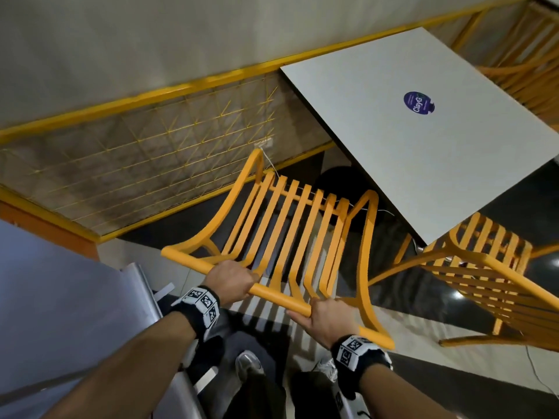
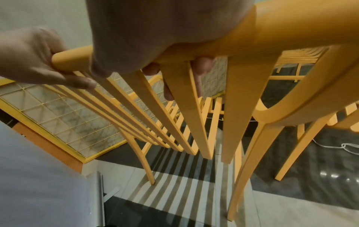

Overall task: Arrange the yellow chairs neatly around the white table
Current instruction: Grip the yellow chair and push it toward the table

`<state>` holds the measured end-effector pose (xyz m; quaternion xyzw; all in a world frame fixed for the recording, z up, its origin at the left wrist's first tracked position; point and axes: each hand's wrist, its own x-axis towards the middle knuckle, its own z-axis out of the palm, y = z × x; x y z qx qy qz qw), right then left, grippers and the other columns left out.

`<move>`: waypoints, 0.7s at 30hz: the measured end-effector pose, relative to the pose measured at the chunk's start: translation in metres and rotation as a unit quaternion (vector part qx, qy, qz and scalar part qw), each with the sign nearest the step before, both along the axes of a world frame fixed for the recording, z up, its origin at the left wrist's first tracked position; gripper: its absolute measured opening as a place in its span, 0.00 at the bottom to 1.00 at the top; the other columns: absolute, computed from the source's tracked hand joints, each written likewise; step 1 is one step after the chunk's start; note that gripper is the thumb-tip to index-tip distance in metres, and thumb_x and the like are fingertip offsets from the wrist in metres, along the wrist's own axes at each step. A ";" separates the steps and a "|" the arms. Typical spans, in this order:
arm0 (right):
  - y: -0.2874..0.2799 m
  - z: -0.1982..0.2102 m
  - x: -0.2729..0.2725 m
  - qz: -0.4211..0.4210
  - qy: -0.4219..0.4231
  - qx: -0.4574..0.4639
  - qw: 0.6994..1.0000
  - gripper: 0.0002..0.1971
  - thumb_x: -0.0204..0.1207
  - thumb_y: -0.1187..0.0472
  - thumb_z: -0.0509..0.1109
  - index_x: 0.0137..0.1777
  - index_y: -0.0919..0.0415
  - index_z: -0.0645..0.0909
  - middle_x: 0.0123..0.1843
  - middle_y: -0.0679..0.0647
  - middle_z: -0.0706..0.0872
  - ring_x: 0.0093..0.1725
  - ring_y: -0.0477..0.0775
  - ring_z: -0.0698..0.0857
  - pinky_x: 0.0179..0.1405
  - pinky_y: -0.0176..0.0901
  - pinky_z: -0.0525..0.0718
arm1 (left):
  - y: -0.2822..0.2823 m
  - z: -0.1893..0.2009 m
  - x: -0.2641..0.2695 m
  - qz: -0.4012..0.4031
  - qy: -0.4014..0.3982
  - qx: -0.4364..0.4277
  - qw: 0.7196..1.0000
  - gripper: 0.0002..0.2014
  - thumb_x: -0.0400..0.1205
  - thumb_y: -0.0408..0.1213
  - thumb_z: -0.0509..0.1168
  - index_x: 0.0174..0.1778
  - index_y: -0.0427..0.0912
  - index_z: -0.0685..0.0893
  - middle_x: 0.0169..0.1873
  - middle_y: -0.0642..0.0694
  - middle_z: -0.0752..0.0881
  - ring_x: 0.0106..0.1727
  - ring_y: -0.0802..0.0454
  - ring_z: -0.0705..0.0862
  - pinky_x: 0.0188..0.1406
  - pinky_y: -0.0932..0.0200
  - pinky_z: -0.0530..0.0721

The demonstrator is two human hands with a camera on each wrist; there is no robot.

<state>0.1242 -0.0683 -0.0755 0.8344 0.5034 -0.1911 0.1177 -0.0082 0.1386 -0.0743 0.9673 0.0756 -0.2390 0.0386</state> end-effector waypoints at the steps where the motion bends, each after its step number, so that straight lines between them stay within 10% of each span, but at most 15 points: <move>1: 0.002 -0.001 -0.004 -0.013 0.001 0.001 1.000 0.40 0.67 0.20 0.38 0.32 0.54 0.76 0.24 0.48 0.74 0.21 0.50 0.75 0.16 0.41 0.67 | 0.006 0.000 0.001 -0.009 -0.003 0.004 1.000 0.04 0.80 0.39 0.63 0.44 0.44 0.82 0.36 0.44 0.88 0.37 0.40 0.85 0.32 0.49 0.77; 11: 0.055 -0.004 -0.025 -0.127 0.033 0.041 0.991 0.38 0.68 0.22 0.40 0.39 0.55 0.77 0.27 0.50 0.76 0.25 0.56 0.76 0.19 0.44 0.71 | 0.066 0.002 0.030 -0.026 -0.025 0.072 0.997 0.03 0.80 0.37 0.65 0.44 0.50 0.82 0.40 0.49 0.88 0.44 0.45 0.86 0.40 0.50 0.82; 21: 0.039 0.004 -0.008 -0.090 0.139 0.083 0.983 0.23 0.81 0.39 0.52 0.64 0.56 0.69 0.53 0.57 0.85 0.47 0.65 0.85 0.34 0.50 0.72 | 0.064 0.000 0.023 0.242 -0.092 0.081 0.963 0.21 0.66 0.37 0.80 0.55 0.46 0.88 0.69 0.41 0.81 0.70 0.37 0.73 0.75 0.32 0.66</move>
